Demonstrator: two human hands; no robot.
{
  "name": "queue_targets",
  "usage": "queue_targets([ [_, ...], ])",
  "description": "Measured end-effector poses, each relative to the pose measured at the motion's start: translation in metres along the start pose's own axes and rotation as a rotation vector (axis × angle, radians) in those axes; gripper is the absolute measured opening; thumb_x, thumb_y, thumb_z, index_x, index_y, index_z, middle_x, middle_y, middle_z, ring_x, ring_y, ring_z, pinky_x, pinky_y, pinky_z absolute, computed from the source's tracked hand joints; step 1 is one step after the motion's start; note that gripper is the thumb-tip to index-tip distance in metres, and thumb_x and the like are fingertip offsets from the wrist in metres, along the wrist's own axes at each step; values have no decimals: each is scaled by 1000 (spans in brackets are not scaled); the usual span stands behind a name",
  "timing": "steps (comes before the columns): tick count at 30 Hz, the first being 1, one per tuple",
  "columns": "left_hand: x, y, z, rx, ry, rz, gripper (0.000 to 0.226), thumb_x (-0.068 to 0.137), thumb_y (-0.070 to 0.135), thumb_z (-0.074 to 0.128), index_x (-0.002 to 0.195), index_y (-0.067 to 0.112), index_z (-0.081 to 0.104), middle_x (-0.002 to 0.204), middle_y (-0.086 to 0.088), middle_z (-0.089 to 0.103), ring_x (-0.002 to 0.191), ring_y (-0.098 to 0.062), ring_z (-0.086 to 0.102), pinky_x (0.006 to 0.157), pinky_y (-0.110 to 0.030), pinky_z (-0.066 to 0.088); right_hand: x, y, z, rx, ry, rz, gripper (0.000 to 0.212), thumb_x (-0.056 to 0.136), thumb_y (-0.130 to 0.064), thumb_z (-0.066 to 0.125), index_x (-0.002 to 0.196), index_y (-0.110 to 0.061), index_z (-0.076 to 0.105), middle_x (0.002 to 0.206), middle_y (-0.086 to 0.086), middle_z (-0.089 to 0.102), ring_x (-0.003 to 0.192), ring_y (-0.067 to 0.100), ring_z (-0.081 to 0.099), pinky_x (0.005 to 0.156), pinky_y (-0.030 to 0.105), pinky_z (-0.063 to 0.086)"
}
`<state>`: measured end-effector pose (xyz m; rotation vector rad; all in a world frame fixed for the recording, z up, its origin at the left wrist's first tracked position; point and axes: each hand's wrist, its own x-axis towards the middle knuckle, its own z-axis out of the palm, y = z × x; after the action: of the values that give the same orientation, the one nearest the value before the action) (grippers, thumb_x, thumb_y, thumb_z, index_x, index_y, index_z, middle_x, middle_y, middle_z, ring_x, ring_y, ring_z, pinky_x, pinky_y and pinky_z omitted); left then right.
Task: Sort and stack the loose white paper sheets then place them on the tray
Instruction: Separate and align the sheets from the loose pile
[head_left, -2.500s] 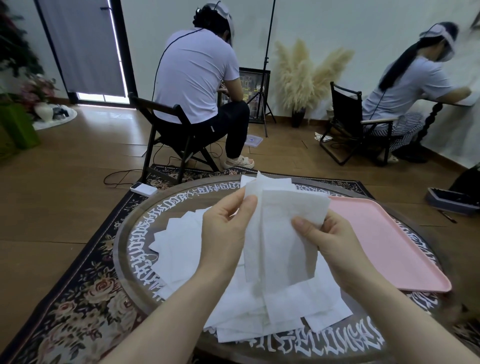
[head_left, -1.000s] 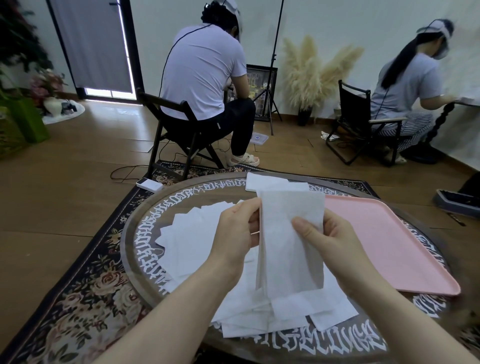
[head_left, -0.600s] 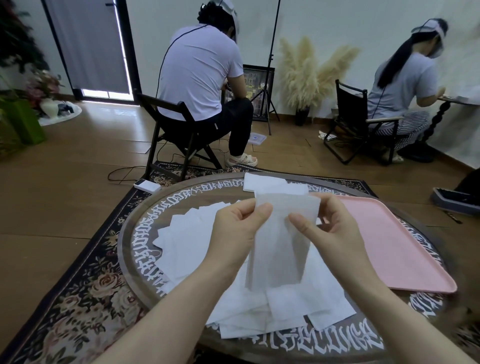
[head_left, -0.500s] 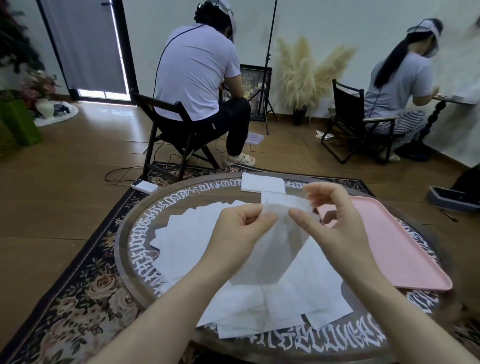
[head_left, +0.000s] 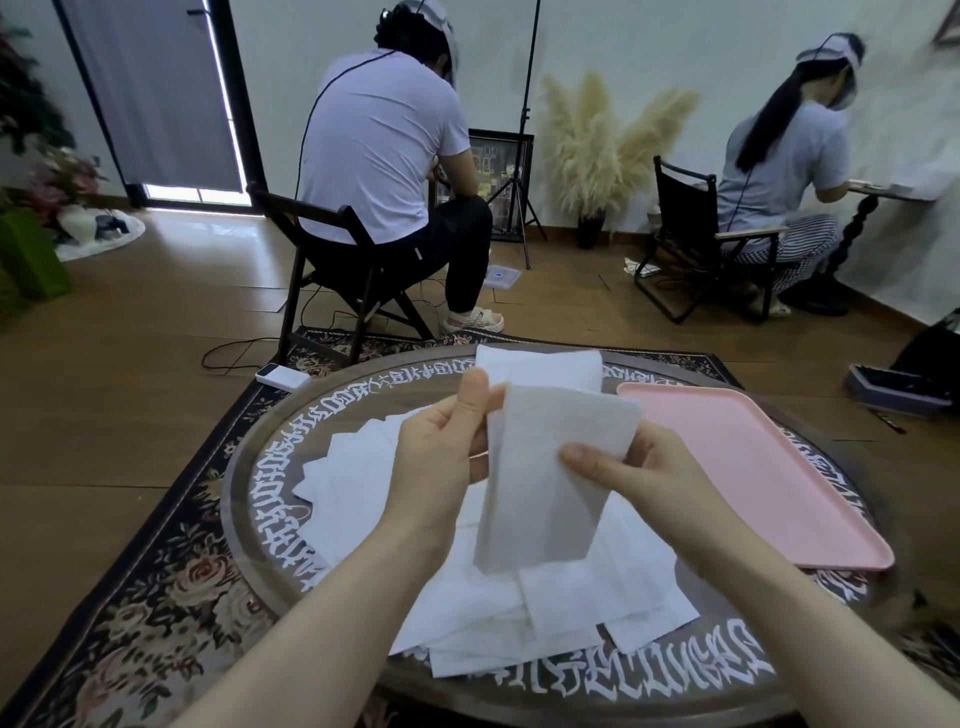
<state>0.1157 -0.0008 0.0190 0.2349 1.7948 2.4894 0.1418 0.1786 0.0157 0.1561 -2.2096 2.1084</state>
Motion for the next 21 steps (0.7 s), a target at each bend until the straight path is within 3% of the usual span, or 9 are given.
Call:
queue_targets([
  [2, 3, -1, -5, -1, 85, 25, 16, 89, 30, 65, 90, 22, 79, 84, 1, 77, 77, -13, 70, 62, -23, 57, 3, -2, -3, 60, 60, -6, 33, 73, -20, 70, 105, -9, 70, 97, 2, 78, 85, 13, 74, 66, 17, 54],
  [3, 5, 0, -6, 19, 111, 38, 16, 90, 19, 68, 103, 23, 75, 82, 2, 77, 76, -12, 69, 61, -22, 56, 4, -3, -6, 87, 86, -8, 36, 74, -20, 69, 107, -6, 68, 98, 4, 77, 85, 15, 74, 67, 19, 55],
  [6, 7, -3, -10, 68, 111, 43, 68, 90, 10, 68, 149, 25, 37, 84, -3, 76, 76, -10, 68, 65, -22, 56, 6, -4, -11, 162, 115, 5, 38, 76, -20, 67, 111, -4, 67, 102, 8, 76, 87, 18, 73, 68, 21, 56],
  [7, 8, -4, -10, 87, 112, 24, 76, 90, 11, 68, 153, 24, 28, 89, -5, 76, 83, -12, 69, 68, -24, 56, 6, -3, -11, 177, 117, 18, 38, 76, -20, 67, 110, -5, 68, 102, 8, 76, 87, 19, 73, 68, 22, 57],
  [9, 6, -4, -9, 100, 94, -15, 63, 91, 13, 67, 148, 20, 41, 96, -6, 76, 93, -16, 69, 71, -25, 53, 6, -1, -10, 190, 114, 41, 35, 76, -20, 67, 109, -7, 68, 100, 8, 77, 84, 18, 73, 67, 23, 57],
  [11, 5, -2, -6, 58, 60, -30, 26, 94, 10, 62, 119, 14, 67, 90, -3, 77, 78, -12, 71, 62, -22, 54, 5, 1, -8, 181, 110, 58, 33, 76, -20, 67, 106, -9, 68, 98, 7, 77, 80, 17, 73, 64, 22, 57],
  [12, 4, -3, -5, 35, 49, -42, 16, 95, 10, 60, 106, 13, 71, 87, -2, 77, 72, -11, 71, 59, -21, 54, 5, 1, -6, 177, 109, 65, 32, 75, -20, 67, 106, -9, 68, 97, 7, 77, 79, 17, 73, 62, 22, 56],
  [14, 2, -4, -2, 7, 18, -79, 14, 96, 13, 59, 96, 13, 72, 86, -3, 77, 69, -12, 70, 58, -22, 55, 3, 3, -3, 170, 106, 74, 33, 75, -19, 67, 106, -8, 68, 97, 8, 77, 78, 16, 73, 61, 22, 55],
  [21, 2, -9, 2, 25, -97, -119, 18, 100, 20, 55, 101, 17, 72, 93, -2, 77, 77, -11, 70, 62, -24, 56, 3, 7, 3, 97, 105, 80, 20, 88, -11, 63, 108, -10, 68, 95, 3, 77, 78, 12, 72, 60, 19, 54],
])
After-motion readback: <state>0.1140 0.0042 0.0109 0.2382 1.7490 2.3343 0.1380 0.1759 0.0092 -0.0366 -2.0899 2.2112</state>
